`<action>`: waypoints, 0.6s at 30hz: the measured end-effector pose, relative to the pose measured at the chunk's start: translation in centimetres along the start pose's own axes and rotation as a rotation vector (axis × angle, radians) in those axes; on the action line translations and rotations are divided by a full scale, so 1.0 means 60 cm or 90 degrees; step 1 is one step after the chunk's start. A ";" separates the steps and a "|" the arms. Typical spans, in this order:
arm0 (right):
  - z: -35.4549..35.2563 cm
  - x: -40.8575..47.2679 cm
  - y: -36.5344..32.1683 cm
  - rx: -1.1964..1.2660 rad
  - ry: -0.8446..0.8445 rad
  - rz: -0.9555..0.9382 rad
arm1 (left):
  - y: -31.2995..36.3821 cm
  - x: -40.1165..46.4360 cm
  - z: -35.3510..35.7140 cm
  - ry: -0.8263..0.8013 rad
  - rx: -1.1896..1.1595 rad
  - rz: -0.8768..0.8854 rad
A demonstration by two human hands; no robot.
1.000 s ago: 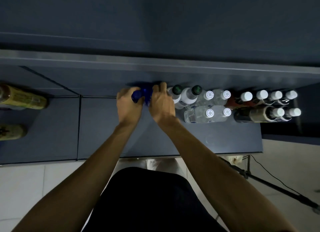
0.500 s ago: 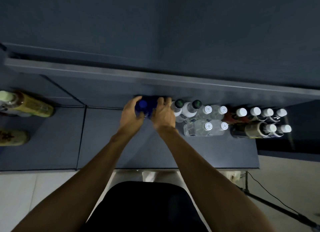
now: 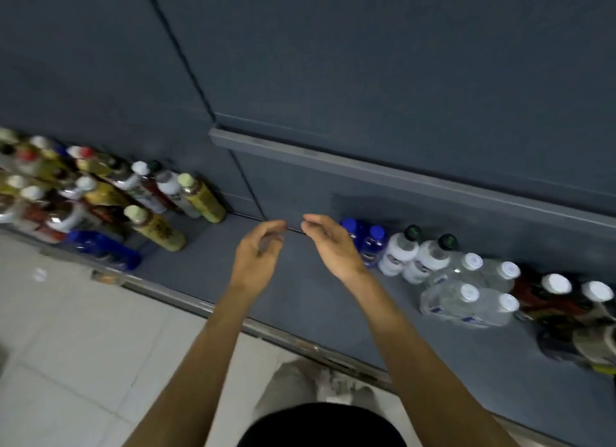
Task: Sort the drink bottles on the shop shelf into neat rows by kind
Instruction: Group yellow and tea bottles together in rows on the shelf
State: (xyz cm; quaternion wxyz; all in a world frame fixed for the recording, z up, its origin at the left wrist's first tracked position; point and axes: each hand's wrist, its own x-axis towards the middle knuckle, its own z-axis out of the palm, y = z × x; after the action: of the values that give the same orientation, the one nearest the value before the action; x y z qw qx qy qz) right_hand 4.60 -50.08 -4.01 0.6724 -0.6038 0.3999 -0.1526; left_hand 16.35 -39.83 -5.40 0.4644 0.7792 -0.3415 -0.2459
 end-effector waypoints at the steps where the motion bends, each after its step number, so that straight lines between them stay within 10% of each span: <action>1: 0.008 -0.006 -0.009 -0.001 -0.026 -0.017 | 0.007 -0.014 -0.022 0.024 -0.016 -0.002; 18: 0.336 -0.053 -0.134 -0.124 -0.308 -0.171 | -0.062 -0.178 -0.303 0.304 -0.145 -0.053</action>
State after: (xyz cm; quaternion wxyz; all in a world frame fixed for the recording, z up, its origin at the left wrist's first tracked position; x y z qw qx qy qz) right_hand 19.37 -35.78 3.63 0.6611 -0.7318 0.1570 -0.0528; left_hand 23.31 -20.38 0.13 0.6058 0.7713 -0.1605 -0.1108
